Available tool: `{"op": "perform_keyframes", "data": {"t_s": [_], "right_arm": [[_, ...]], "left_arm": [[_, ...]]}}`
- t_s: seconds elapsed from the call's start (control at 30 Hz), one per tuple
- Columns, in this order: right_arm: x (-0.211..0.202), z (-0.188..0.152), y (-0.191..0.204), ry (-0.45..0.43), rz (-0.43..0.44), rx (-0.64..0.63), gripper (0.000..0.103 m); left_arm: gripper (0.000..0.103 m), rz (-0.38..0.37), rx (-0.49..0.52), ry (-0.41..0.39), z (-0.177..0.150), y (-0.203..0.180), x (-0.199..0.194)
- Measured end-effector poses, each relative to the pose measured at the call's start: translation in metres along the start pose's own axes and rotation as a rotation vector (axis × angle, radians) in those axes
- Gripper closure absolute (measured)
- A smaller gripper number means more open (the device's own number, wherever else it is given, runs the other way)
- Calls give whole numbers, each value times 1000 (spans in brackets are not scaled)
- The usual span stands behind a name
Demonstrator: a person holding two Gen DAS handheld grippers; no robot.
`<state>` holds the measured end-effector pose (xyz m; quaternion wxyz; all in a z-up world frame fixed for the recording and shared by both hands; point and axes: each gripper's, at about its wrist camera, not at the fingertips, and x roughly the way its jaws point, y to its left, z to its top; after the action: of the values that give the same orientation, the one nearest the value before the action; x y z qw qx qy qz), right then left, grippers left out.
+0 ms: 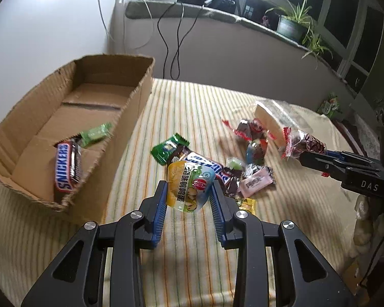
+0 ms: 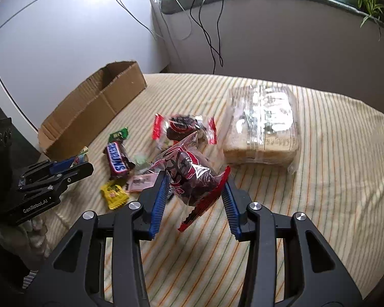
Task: Organize snacks
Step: 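Carry the round packet and red-tagged candy bag over the box with both grippers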
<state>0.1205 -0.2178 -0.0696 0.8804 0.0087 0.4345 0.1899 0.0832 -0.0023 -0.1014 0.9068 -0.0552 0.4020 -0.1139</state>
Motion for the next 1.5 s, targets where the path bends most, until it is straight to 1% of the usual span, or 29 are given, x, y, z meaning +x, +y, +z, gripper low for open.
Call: {"op": "perform_keyframes", "data": {"t_s": [0.1,0.27,0.43,0.63,0.8,1.13,1.5], "right_arm": [[-7,5,9,-14,10,-19,60],[-7,19,29,-29,32,-50,60],[-3,35,52,-43,58,-89,60],[10,56,83,-51,84,-146,60],[27,75,112,-50,109,-183,60],[65,96,160,-25,154,-255,60],[110,112,191,25,169,-306,60]], "left_arm": [[72,3,-3,-27,4,3,-11],[72,27,-15,-76,11,17,-31],[72,69,-39,-113,17,38,-42],[72,120,-80,-135,19,69,-50],[72,155,-109,-144,20,90,-53],[72,209,-146,-138,23,123,-49],[72,238,-158,-128,32,140,-37]]}}
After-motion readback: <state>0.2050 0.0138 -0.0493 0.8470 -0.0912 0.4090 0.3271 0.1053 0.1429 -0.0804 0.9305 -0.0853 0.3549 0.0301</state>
